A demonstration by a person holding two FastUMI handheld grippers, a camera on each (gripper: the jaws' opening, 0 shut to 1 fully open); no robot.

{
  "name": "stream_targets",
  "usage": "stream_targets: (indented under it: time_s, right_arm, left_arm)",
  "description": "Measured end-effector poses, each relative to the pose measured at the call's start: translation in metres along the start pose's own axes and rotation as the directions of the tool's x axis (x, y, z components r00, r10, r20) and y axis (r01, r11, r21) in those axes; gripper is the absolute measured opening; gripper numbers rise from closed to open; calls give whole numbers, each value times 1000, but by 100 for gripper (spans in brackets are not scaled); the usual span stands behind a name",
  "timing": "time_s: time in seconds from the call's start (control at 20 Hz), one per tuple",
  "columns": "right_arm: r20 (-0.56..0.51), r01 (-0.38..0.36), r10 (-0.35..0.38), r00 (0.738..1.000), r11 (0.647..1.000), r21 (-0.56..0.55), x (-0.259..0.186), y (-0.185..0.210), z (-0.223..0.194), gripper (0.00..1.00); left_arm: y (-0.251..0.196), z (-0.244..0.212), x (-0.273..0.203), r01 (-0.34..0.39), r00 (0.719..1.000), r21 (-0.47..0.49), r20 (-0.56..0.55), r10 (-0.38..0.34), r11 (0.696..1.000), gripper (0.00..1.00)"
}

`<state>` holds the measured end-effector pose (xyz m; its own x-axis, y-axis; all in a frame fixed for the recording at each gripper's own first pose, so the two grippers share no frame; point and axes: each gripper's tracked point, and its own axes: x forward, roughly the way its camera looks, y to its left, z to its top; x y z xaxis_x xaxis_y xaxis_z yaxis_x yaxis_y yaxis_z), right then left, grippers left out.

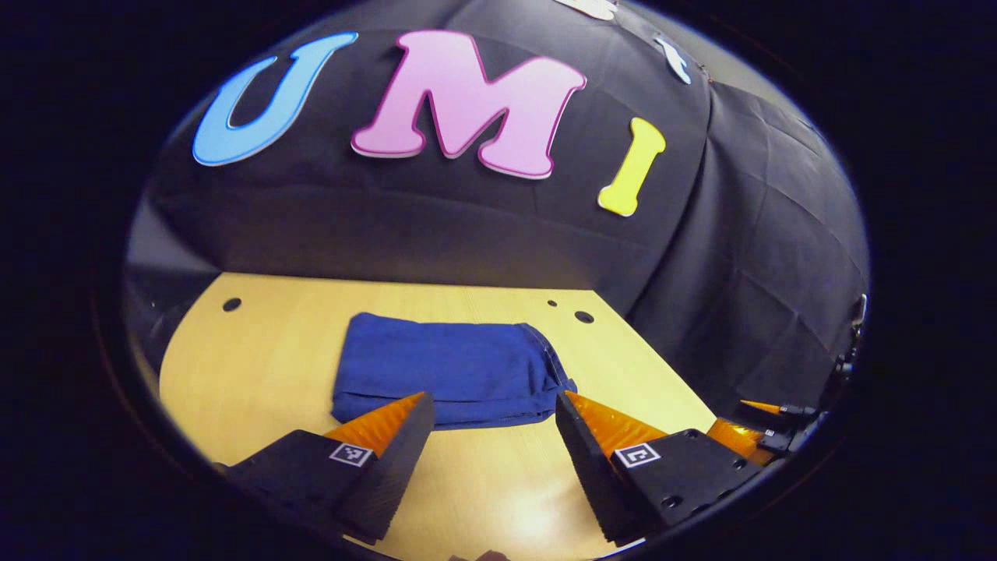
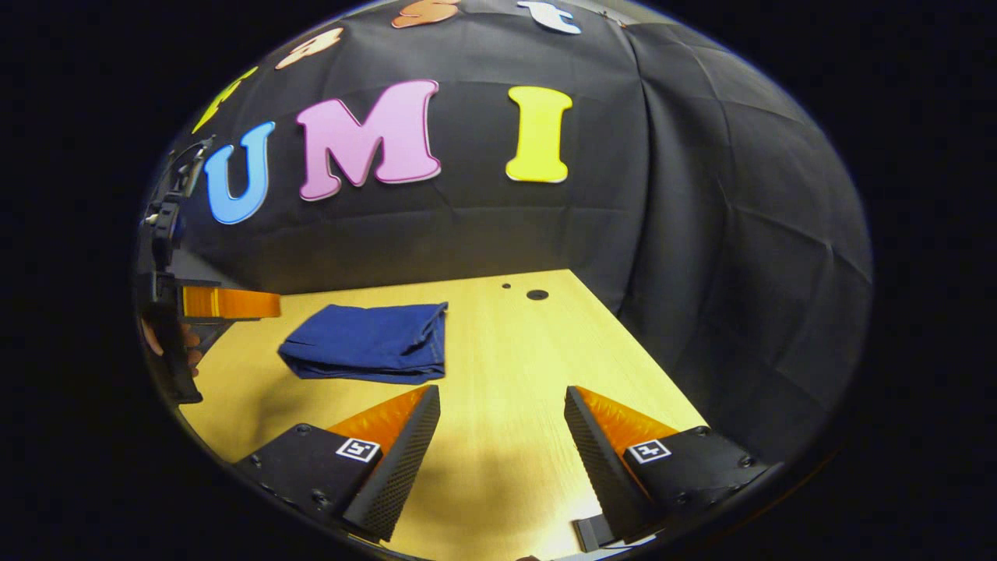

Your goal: Grasp the waist and the cuffs of the jeans and fold them to make the two legs overlap; first hold the waist and fold one-third of the jeans toward the cuffs, then hold the cuffs and fold the remaining one-third in the same direction to finish folding.

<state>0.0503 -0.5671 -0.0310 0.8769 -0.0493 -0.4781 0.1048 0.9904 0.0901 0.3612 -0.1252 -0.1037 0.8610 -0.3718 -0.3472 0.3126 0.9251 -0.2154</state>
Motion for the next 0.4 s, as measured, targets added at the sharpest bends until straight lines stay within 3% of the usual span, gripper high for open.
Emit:
stream_targets:
  time_s: [0.15,0.4]
  right_arm:
    - [54,-51,51,997,999,5,-41,26,48,99]
    - [208,-77,89,974,995,-66,-117,56,127,99]
  left_arm:
    - [26,49,-82,-62,987,19,150,58,998,97]
    - [57,108,-212,-119,918,-72,373,137,990,96]
